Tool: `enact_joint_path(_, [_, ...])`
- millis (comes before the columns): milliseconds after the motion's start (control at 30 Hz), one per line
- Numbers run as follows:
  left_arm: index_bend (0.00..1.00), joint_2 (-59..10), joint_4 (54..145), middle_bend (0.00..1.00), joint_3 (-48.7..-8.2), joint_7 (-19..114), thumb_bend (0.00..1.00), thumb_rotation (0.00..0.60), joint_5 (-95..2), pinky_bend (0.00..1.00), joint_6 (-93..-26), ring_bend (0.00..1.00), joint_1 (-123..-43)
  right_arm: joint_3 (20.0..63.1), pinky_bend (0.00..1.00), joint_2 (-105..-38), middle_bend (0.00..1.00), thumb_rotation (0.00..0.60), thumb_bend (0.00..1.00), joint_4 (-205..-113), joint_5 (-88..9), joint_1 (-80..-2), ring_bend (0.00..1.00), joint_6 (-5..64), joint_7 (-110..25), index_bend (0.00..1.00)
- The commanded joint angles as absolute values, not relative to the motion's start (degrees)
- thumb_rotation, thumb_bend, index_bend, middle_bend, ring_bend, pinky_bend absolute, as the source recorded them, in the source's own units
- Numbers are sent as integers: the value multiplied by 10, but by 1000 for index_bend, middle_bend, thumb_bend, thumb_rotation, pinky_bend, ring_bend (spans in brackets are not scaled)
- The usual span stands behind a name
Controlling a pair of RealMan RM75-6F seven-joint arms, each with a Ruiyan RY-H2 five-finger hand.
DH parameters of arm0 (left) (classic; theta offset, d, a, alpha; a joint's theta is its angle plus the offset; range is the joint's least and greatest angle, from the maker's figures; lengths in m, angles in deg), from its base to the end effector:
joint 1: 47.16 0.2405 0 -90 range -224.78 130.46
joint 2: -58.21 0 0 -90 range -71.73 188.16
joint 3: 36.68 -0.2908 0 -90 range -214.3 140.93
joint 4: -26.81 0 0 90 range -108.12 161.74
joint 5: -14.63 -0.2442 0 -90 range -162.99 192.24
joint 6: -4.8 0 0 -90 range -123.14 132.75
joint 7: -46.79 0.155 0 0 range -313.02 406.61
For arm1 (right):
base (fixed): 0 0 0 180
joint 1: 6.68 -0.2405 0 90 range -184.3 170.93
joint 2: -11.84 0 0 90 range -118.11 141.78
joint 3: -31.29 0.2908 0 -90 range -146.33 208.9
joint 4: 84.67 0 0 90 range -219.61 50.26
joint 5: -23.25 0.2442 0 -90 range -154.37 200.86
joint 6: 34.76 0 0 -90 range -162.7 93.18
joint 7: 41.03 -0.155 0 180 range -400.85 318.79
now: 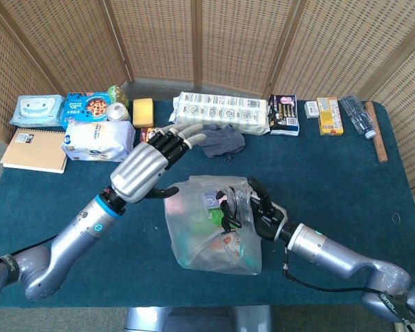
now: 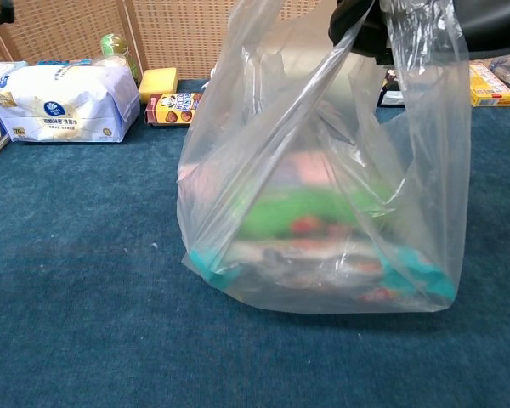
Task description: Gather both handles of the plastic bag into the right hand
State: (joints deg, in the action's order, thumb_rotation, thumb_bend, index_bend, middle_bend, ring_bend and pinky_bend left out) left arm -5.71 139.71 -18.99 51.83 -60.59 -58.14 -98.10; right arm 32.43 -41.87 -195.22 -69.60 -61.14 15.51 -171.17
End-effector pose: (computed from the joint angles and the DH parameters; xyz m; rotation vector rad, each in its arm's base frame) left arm -0.0122 0.3632 0.1054 -1.9332 -0.7308 -1.5437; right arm -0.0842 -0.3336 0.0826 -0.5362 2.4028 -1.0157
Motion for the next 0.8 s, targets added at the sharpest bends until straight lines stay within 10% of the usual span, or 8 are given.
enact_joint_path(33, [0,-44,1404,18,-201,537,0,600,-627,83,-611,0,-956,336,633,-401,692,235,246,-1974,-660,-620,789,124,-1714,460])
enact_joint_path(800, [0,-23,1388,18,-282,571,0,600,-734,83,-782,0,-788,412,733,-330,742,532,281,-2019,-610,-603,869,84,-1720,518])
